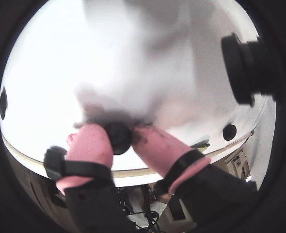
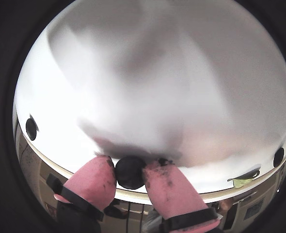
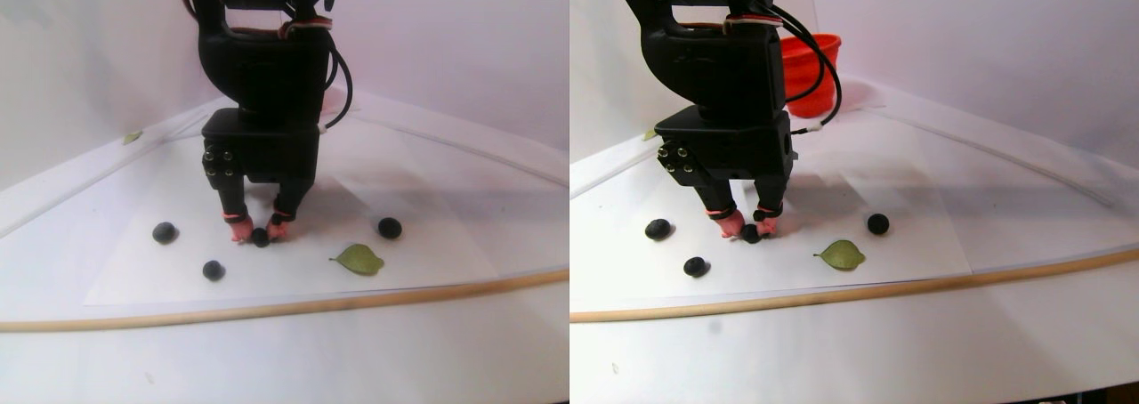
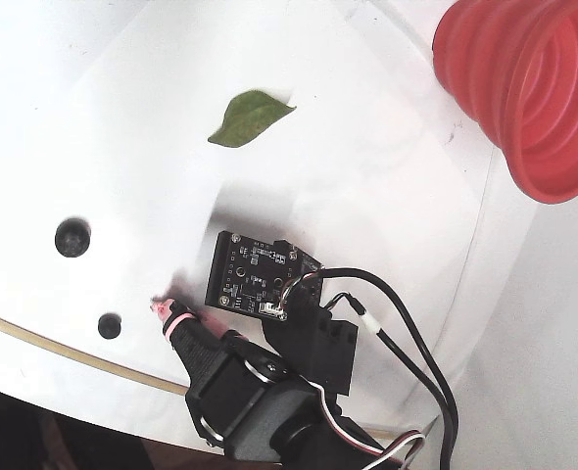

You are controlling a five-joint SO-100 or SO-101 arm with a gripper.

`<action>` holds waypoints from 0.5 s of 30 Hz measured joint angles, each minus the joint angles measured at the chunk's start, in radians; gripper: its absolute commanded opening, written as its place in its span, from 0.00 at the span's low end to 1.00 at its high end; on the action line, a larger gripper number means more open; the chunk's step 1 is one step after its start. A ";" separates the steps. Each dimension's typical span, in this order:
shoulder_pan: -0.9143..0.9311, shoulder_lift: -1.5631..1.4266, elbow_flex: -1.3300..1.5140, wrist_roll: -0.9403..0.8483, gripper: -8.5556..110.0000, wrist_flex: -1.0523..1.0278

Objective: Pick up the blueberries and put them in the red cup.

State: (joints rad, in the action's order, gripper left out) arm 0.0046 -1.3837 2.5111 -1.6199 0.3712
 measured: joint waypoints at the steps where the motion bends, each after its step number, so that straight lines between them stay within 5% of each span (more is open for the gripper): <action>1: 0.000 -0.008 0.000 0.000 0.16 -0.009; 15: 0.026 -0.147 0.000 -0.015 0.16 -0.130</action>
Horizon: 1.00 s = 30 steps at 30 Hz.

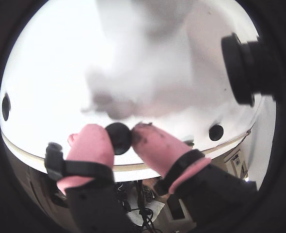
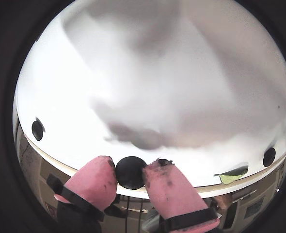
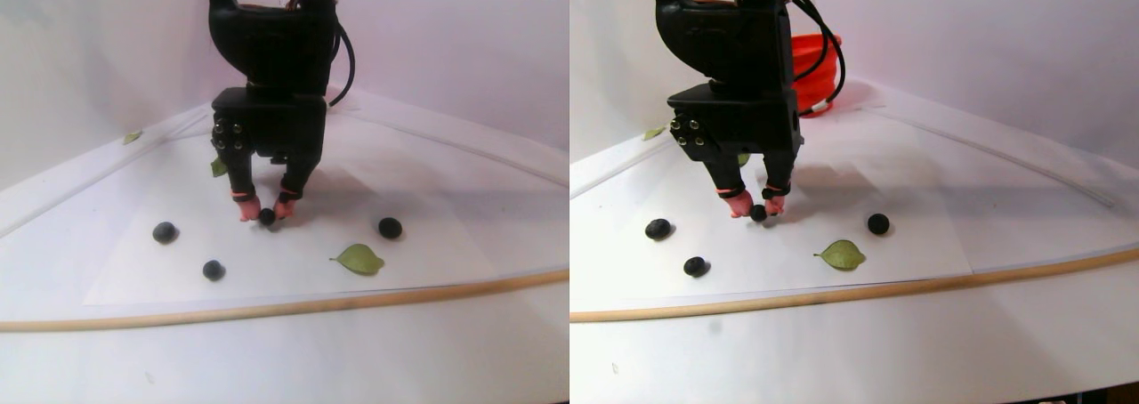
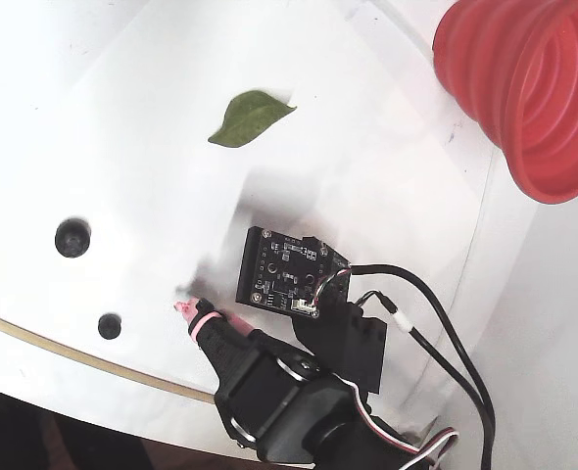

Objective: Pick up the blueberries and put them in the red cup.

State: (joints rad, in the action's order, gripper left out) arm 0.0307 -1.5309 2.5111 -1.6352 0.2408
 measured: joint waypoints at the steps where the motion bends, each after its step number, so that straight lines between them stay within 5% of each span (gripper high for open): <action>1: 0.005 -0.014 0.000 0.000 0.16 -0.011; 30: 0.043 -0.379 0.015 -0.011 0.16 -0.321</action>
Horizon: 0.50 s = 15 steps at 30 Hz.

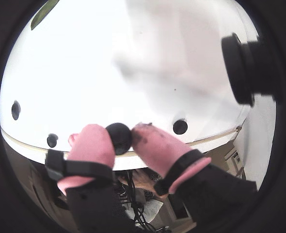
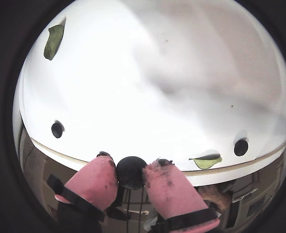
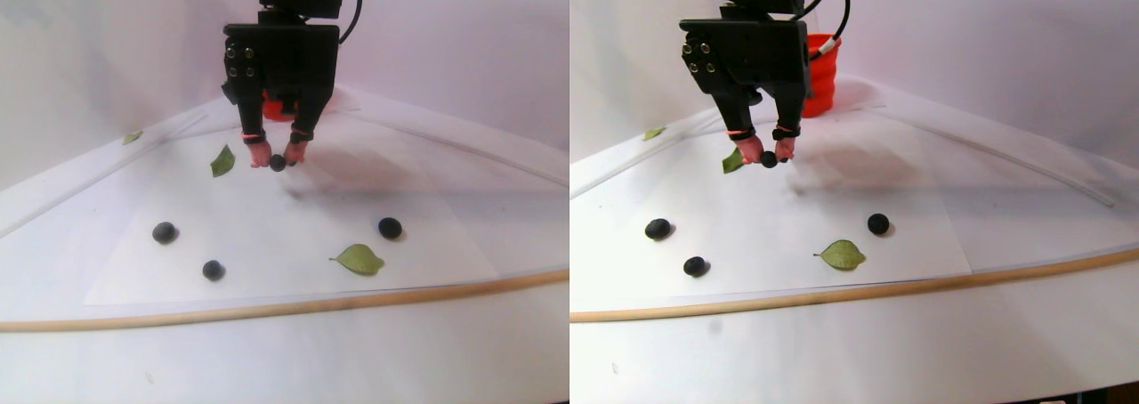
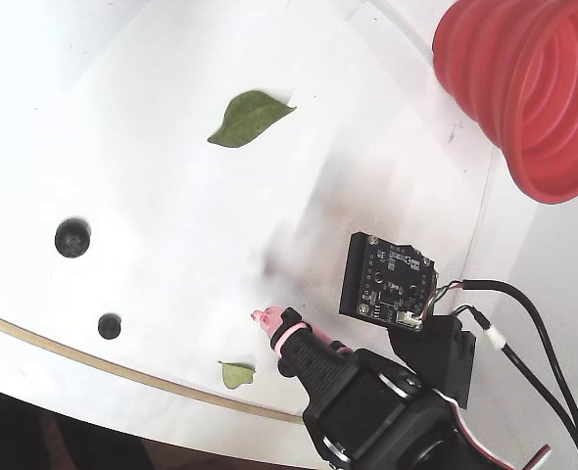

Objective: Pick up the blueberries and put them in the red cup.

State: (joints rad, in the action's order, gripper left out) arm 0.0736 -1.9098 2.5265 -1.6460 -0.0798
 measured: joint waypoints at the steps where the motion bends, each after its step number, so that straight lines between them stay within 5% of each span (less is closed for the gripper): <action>1: 0.003 -0.009 0.005 0.000 0.16 -0.005; 15: 0.029 -0.129 -0.057 0.000 0.16 -0.087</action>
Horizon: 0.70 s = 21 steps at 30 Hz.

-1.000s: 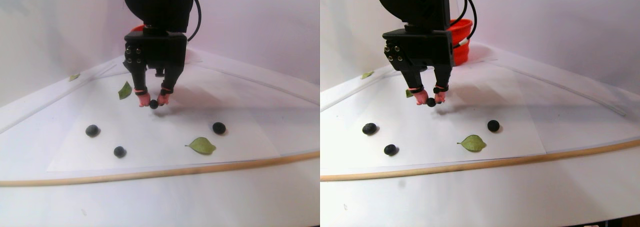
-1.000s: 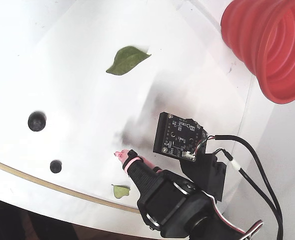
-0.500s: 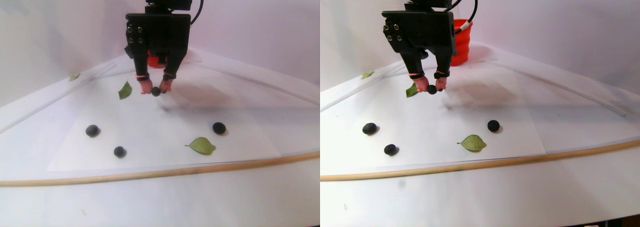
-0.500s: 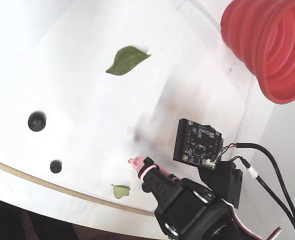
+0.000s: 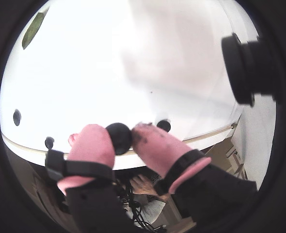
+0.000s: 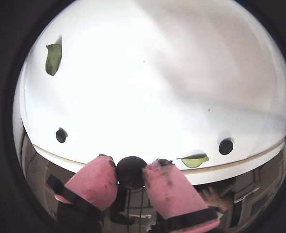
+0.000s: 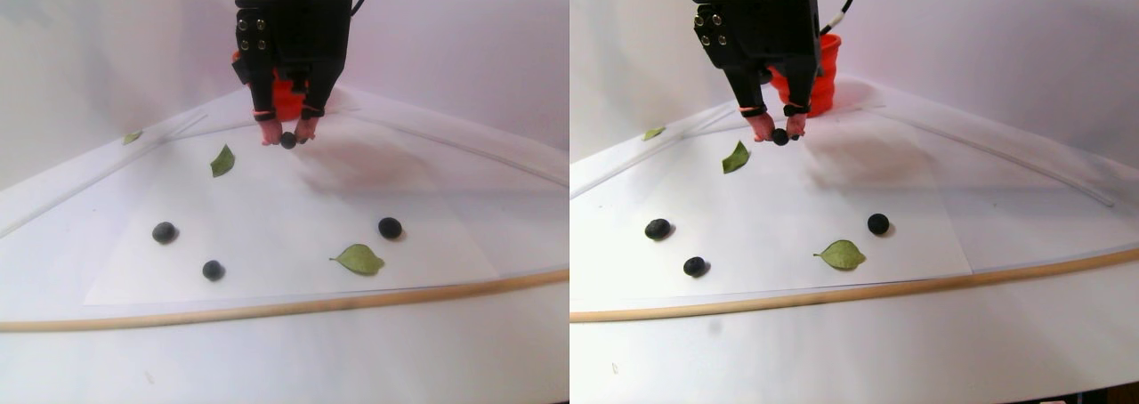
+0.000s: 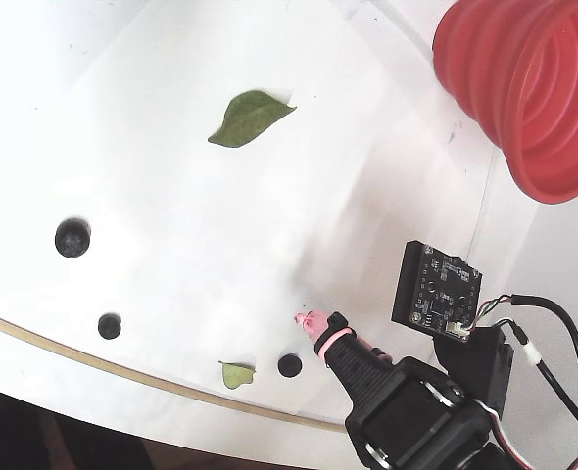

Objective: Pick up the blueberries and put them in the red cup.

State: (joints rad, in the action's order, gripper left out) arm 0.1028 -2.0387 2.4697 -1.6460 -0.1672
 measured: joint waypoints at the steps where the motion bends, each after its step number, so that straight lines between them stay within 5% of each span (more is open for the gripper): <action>1: 0.000 -0.008 -0.006 0.000 0.16 -0.005; 21: 0.026 -0.031 -0.150 -0.017 0.16 -0.051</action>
State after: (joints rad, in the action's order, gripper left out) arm 0.1289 -2.0693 2.3194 -1.6628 -0.2178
